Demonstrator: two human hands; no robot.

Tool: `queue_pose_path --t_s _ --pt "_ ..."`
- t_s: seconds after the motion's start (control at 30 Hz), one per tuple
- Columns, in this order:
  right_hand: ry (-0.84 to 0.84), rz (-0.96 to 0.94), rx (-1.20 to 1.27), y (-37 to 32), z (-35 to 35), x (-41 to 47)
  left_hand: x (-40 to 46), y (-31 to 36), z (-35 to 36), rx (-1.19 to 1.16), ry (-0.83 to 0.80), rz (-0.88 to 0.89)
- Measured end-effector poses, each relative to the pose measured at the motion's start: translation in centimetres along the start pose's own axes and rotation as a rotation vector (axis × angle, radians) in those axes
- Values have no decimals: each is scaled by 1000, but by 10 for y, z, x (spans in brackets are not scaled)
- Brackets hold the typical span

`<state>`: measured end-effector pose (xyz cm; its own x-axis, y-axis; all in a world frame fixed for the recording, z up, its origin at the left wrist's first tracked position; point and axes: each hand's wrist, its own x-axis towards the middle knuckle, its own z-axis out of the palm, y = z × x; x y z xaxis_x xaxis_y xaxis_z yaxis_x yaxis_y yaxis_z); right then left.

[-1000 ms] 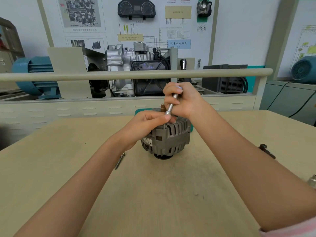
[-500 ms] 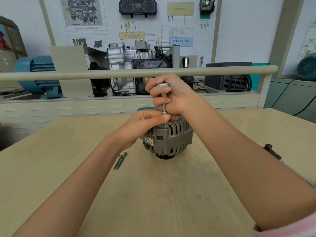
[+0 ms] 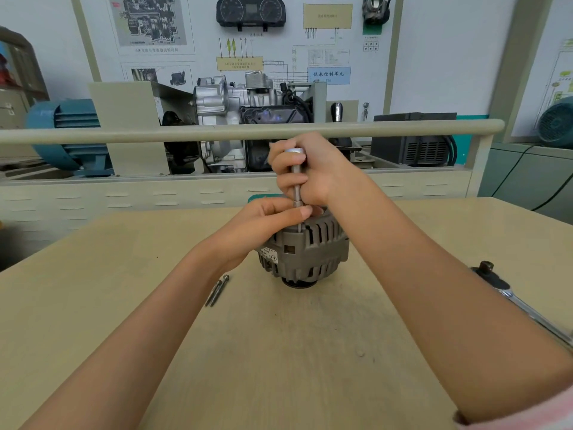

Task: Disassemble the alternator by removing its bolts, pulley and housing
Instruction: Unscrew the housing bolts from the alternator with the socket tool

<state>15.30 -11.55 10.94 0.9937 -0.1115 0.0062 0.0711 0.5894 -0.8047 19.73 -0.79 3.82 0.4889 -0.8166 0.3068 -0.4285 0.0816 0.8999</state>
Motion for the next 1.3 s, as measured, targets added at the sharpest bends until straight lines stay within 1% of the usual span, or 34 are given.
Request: queue_pose_path --t_s 0.07,0.13,0.2,0.27,0.3,0.33,0.37,0.43,0.47,0.5,0.53,0.57,0.63,0.73,0.8,0.9,0.97,1.03,1.1,1.13,1.17,1.23,1.27,1.3 --pt "-173 141 14 -4 -4 2 -1 0 -2 13 -26 -7" --pt "-292 213 -14 -4 -3 2 -2 0 -4 11 -42 -2" --pt "-348 237 -6 -3 -4 1 -2 1 -4 1 -45 12" --pt "-341 217 40 -3 -5 -3 -3 1 -3 6 -29 38" --pt "-292 173 61 -3 -4 -4 -3 1 -2 6 -23 46" --pt "-204 91 73 -1 -3 -5 -3 1 -1 5 -20 51" --pt "-74 -29 64 4 0 -6 -3 1 -1 6 -17 54" --pt "257 -378 6 16 8 -6 -3 0 -1 17 1 56" --pt "383 -538 -4 22 11 -6 -2 -1 -1 28 11 59" --pt "444 -623 -2 26 14 -5 -2 -2 -2 41 20 61" --pt "458 -633 2 26 15 -5 -2 -2 -1 40 25 58" --pt "442 -581 -16 24 16 -6 -1 -3 -1 29 30 53" --pt "344 -387 -64 15 12 -7 -1 -2 1 8 33 42" --pt "54 -57 14 1 0 -2 -1 -1 1 -3 18 34" --pt "-129 107 48 -3 -7 3 -1 -2 -1 -7 2 31" --pt "-279 230 37 -5 -6 4 -1 -3 -4 -3 -11 31" --pt "-321 271 54 -4 -5 5 -2 -3 -4 5 -5 30" --pt "-320 259 66 -3 -7 3 -2 -3 -3 20 14 53" --pt "-222 164 79 -2 -5 -2 -2 -2 -1 19 30 72" --pt "-112 55 71 2 -2 -4 -2 -2 0 12 35 73" --pt "41 -92 45 7 3 -7 -2 -3 0 8 47 72" --pt "380 -466 7 18 10 -7 -1 -4 1 26 91 67" --pt "479 -595 27 22 12 -6 0 -4 1 47 107 64" --pt "512 -645 54 24 14 -6 0 -5 1 61 112 61"
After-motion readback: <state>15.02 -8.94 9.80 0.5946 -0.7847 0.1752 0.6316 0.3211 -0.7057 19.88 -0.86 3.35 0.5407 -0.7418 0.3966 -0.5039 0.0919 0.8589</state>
